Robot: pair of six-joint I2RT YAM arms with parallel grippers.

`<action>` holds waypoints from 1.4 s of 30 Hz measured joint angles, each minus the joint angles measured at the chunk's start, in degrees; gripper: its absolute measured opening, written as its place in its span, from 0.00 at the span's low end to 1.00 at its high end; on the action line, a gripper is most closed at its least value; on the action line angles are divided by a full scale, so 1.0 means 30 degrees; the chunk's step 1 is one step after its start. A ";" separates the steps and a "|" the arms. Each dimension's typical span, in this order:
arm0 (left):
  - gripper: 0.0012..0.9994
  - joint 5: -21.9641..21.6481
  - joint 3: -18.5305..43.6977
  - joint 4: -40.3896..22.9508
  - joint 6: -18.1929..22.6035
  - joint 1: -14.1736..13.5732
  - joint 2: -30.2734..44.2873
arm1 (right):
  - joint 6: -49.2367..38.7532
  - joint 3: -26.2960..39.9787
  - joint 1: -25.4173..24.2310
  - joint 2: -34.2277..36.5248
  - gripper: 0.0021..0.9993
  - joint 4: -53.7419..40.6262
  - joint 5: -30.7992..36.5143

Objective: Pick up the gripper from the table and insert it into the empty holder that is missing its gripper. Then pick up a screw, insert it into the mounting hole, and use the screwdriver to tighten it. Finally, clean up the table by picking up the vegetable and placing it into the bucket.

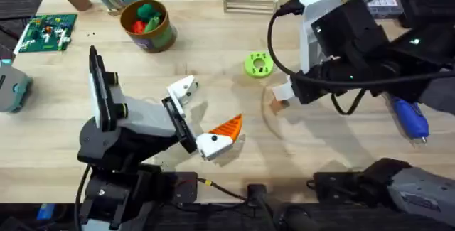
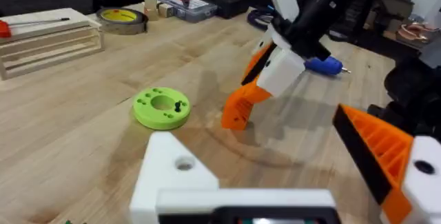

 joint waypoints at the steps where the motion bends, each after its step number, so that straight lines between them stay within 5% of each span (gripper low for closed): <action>1: 0.99 0.0003 0.0000 0.0000 0.0007 0.0000 -0.0007 | -0.0003 0.0000 0.0000 0.0007 0.52 0.0001 -0.0021; 22: 0.99 -0.0019 0.0000 0.0000 0.0002 0.0000 -0.0007 | -0.0003 0.0000 0.0000 0.0000 0.46 -0.0248 -0.0284; 29: 0.99 -0.0019 0.0000 0.0000 0.0003 0.0000 -0.0004 | 0.0005 0.0018 0.0000 0.0000 0.02 -0.0219 -0.0277; 42: 0.99 -0.0019 0.0000 0.0000 0.0004 0.0000 -0.0004 | -0.0006 0.0601 0.0000 -0.0353 0.01 -0.1213 -0.0284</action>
